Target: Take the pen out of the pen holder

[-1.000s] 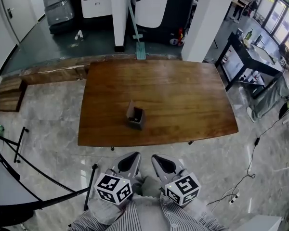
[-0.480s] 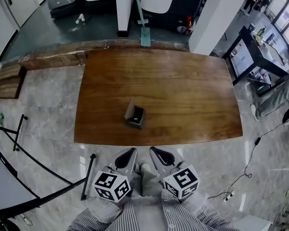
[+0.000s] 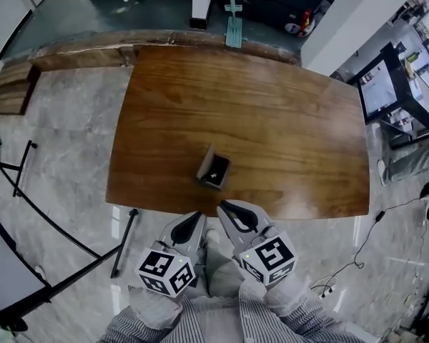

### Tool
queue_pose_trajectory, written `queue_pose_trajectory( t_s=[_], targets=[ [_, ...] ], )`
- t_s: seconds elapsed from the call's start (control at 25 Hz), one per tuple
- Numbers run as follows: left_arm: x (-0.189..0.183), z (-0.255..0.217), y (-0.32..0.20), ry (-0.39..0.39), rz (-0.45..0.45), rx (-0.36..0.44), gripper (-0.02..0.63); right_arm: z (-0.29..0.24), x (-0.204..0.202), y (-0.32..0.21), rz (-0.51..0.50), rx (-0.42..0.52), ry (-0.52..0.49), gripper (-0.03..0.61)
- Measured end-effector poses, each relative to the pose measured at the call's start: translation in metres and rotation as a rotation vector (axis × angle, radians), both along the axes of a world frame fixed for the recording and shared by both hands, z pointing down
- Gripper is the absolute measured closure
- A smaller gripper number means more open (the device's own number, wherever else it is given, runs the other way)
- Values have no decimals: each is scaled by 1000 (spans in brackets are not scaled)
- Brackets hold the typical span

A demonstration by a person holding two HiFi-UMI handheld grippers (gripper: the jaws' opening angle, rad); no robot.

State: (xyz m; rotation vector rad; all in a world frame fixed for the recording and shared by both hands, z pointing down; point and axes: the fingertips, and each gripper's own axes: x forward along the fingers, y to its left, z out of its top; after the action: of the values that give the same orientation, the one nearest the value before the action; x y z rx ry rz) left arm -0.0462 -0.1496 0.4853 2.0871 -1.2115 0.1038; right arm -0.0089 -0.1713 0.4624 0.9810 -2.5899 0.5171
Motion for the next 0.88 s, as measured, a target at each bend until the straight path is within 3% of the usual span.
queue_pose_trajectory(
  t_s=[0.56,0.88],
  targets=[
    [-9,33,-23,45,-44,-57,606,24,-33,-46,-112,35,84,459],
    [-18,38,-31,46,-52,-63,606,35,-40,-55,-152,76,149,460]
  ],
)
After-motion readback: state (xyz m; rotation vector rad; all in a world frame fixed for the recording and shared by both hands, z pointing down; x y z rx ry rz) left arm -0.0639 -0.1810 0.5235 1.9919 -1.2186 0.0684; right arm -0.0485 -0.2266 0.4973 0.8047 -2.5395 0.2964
